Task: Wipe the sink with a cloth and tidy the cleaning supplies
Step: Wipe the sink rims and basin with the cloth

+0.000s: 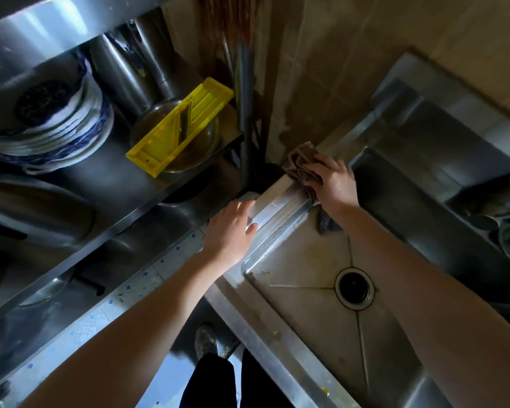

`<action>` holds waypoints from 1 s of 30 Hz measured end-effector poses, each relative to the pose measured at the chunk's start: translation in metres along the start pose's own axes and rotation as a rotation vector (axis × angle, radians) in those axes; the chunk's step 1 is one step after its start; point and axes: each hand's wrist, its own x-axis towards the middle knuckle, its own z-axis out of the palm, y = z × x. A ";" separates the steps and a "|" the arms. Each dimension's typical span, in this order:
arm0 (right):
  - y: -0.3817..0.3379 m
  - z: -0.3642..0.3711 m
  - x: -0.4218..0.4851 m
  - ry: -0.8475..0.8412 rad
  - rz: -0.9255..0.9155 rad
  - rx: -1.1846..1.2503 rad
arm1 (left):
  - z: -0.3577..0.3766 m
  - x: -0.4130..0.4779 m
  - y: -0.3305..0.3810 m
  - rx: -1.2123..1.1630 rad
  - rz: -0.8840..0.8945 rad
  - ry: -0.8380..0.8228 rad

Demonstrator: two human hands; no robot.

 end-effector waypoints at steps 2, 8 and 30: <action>0.011 -0.004 0.010 0.016 0.037 -0.030 | 0.002 0.010 0.003 0.002 0.005 -0.001; 0.034 -0.016 0.038 -0.032 0.092 -0.097 | 0.002 0.044 0.015 0.025 0.042 -0.041; 0.047 -0.001 0.041 0.111 0.096 -0.140 | 0.016 0.099 0.047 0.073 0.038 -0.094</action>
